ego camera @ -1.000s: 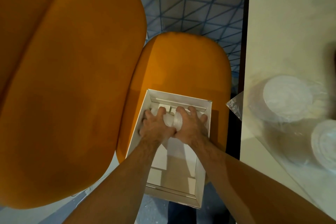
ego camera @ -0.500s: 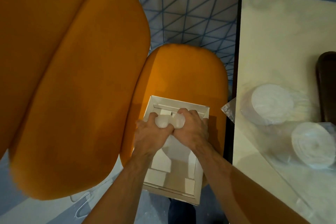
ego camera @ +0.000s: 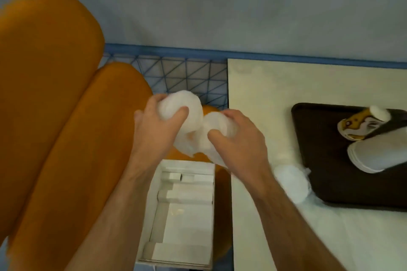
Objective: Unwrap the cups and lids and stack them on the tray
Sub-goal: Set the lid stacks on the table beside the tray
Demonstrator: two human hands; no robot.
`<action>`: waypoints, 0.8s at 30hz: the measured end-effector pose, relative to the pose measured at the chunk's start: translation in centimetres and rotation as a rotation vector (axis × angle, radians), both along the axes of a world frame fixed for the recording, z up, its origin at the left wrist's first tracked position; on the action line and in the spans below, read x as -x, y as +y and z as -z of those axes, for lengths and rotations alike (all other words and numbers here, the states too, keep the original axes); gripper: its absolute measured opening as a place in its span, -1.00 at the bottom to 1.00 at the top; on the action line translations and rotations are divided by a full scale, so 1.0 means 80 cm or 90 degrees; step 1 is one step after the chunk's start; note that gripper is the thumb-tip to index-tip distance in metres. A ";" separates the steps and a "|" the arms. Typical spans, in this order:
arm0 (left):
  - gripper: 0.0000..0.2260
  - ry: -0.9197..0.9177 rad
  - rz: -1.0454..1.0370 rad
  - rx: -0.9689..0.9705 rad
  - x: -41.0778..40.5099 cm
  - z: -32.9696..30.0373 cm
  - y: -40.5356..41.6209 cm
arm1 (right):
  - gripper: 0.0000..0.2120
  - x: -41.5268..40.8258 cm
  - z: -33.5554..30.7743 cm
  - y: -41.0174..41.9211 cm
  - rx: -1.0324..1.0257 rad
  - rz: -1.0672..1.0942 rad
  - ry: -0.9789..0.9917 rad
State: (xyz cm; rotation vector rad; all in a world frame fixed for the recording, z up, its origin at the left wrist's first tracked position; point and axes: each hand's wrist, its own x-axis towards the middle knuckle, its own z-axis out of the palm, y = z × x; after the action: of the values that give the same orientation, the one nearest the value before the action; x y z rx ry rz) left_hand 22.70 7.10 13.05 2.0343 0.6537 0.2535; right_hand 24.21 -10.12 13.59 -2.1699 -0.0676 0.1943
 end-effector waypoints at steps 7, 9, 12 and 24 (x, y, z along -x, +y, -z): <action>-0.46 -0.025 0.129 -0.017 -0.145 -0.025 -0.113 | -0.52 -0.112 -0.047 -0.120 0.027 0.169 -0.069; -0.44 -0.037 0.159 -0.017 -0.175 -0.012 -0.139 | -0.48 -0.139 -0.032 -0.139 0.029 0.199 -0.084; -0.39 -0.047 0.180 -0.044 -0.204 0.016 -0.170 | -0.43 -0.166 -0.008 -0.156 0.043 0.228 -0.126; -0.34 0.112 0.276 -0.098 -0.180 0.109 -0.184 | -0.36 -0.123 0.082 -0.180 0.240 0.031 -0.068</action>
State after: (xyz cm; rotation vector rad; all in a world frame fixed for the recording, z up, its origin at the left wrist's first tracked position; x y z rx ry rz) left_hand 37.07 -7.64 4.30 2.3051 0.2895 -0.1354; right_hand 34.04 -24.49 7.04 -2.5548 -0.0412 0.0664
